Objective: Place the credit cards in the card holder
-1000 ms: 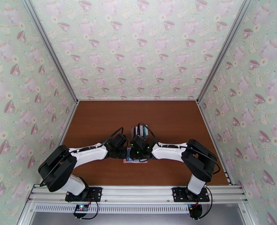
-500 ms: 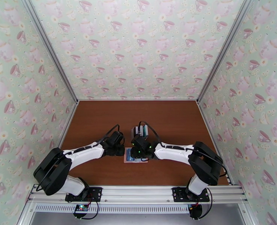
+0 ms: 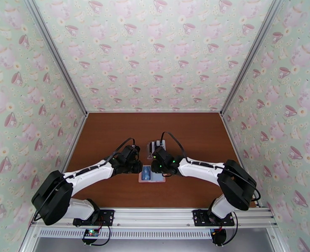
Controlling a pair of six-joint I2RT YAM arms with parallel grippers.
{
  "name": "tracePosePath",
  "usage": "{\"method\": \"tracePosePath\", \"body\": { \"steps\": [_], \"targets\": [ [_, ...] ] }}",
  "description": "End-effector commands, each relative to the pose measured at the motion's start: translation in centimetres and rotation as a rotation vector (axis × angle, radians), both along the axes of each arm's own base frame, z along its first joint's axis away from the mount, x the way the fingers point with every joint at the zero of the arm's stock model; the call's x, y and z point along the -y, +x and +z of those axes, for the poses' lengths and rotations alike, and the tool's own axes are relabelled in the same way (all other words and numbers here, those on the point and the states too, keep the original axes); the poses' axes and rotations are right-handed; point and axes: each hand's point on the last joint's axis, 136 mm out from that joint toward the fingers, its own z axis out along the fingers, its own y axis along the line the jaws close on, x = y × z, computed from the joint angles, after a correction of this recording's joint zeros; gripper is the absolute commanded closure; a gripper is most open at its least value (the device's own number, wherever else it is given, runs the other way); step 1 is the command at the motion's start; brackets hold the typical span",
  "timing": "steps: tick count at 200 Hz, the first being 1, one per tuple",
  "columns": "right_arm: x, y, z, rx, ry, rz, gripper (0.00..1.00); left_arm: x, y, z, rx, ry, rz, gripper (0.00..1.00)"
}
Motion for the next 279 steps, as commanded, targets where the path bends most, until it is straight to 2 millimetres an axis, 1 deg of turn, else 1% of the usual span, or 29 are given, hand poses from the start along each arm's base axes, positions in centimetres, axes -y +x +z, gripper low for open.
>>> {"method": "tracePosePath", "body": {
  "steps": [1,46,133,181,258,279],
  "targets": [
    [0.9,-0.1,0.2,0.013,-0.021,0.008,0.67,0.7,-0.7,0.5,0.003,-0.050,-0.021,0.79],
    [1.2,0.2,-0.4,0.003,-0.030,0.001,0.68,1.8,-2.0,0.3,-0.001,-0.077,-0.050,0.79],
    [2.0,0.4,-1.2,-0.008,-0.051,-0.012,0.67,3.4,-4.1,-1.4,-0.028,-0.098,-0.071,0.79],
    [1.7,0.6,-1.3,-0.012,-0.050,-0.006,0.67,3.4,-4.3,-2.2,-0.041,-0.086,-0.065,0.78],
    [1.0,0.9,-1.7,-0.021,-0.048,0.004,0.68,2.5,-4.8,-4.6,-0.081,-0.035,-0.047,0.78],
    [0.8,1.0,-1.8,-0.020,-0.046,0.006,0.68,2.4,-4.9,-5.0,-0.089,-0.030,-0.040,0.78]
  ]
}}
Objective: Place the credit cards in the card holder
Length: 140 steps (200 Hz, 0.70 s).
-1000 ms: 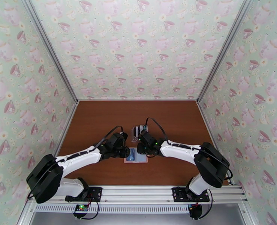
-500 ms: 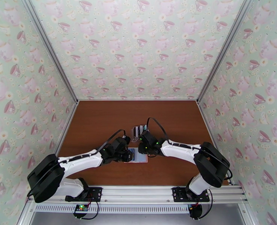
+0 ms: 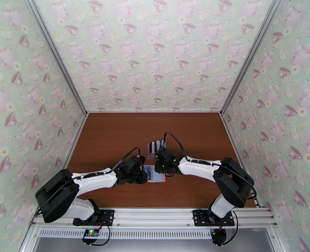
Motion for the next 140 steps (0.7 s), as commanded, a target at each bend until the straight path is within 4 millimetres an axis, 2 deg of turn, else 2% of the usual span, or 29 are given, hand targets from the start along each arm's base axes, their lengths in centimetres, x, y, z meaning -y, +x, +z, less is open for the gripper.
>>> {"method": "tracePosePath", "body": {
  "steps": [1,23,140],
  "targets": [
    [-0.7,0.7,0.5,0.012,0.013,0.011,0.68,-0.2,-0.1,-0.7,-0.005,0.008,0.016,0.78],
    [-0.8,0.7,0.3,0.012,0.013,0.011,0.68,-0.5,-0.2,-0.9,-0.007,0.021,0.023,0.72],
    [-1.2,1.4,1.8,0.043,0.034,0.005,0.68,-1.6,-0.1,-1.4,0.002,0.075,0.043,0.68]
  ]
}}
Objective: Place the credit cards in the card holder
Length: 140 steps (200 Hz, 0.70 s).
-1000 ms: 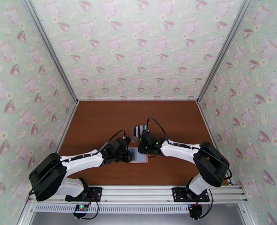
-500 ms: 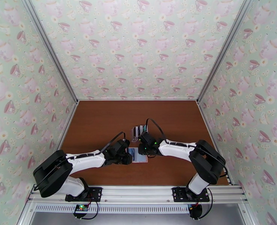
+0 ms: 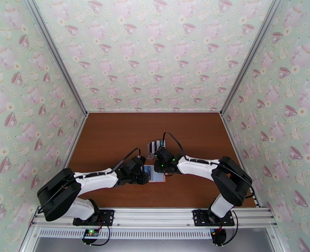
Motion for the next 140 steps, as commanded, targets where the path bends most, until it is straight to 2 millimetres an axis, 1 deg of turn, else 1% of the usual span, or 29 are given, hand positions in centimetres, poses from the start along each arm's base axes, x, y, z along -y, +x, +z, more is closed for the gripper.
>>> {"method": "tracePosePath", "body": {
  "steps": [1,33,52,73,105,140],
  "targets": [
    [-0.7,0.9,1.5,0.036,0.024,0.005,0.68,-1.8,-0.4,-1.4,-0.012,0.079,0.030,0.68],
    [-0.8,1.1,0.8,0.027,0.008,0.009,0.68,-1.7,-0.4,-1.3,-0.012,0.074,0.031,0.65],
    [-0.8,1.1,0.2,0.018,-0.001,0.009,0.68,-1.7,-0.5,-1.3,-0.013,0.072,0.032,0.59],
    [-0.8,1.1,-0.2,0.013,-0.004,0.009,0.68,-1.8,-0.5,-1.3,-0.013,0.071,0.032,0.55],
    [-0.7,0.8,-0.8,-0.003,-0.004,0.007,0.69,-1.8,-0.6,-1.4,-0.015,0.072,0.031,0.54],
    [-1.7,0.0,-1.5,-0.040,0.039,0.017,0.69,-1.6,-0.6,-1.4,-0.016,0.065,0.025,0.53]
  ]
}}
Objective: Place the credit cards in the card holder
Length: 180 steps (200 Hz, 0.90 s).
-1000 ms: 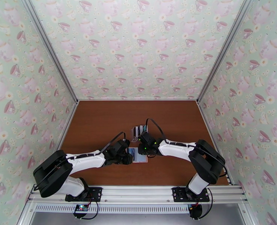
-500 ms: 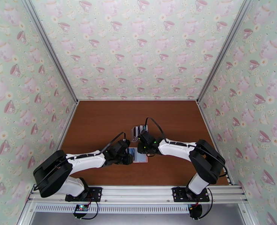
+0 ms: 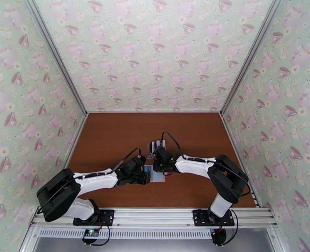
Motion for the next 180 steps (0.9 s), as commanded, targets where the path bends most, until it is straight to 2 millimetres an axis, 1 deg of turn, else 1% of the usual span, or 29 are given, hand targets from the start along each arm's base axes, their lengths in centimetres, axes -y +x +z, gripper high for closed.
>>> {"method": "tracePosePath", "body": {
  "steps": [1,39,71,141,161,180],
  "targets": [
    [-0.9,-0.4,-0.8,-0.033,0.033,0.005,0.69,-1.9,-0.7,-1.8,-0.028,0.078,0.022,0.53],
    [-1.5,-1.0,-1.2,-0.056,0.077,-0.004,0.69,-1.7,-0.7,-1.6,-0.025,0.065,0.020,0.42],
    [-1.9,-1.3,-1.2,-0.069,0.110,-0.010,0.69,-1.6,-0.7,-1.5,-0.023,0.057,0.018,0.36],
    [-2.9,-2.1,-1.1,-0.109,0.210,-0.022,0.69,-1.6,-0.7,-2.0,-0.038,0.073,0.020,0.36],
    [-3.1,-2.2,-0.9,-0.115,0.235,-0.025,0.69,-1.9,-0.7,-2.3,-0.044,0.088,0.026,0.36],
    [-3.1,-2.2,-0.2,-0.104,0.251,-0.027,0.69,-2.1,-0.8,-2.6,-0.051,0.106,0.030,0.37]
  ]
}}
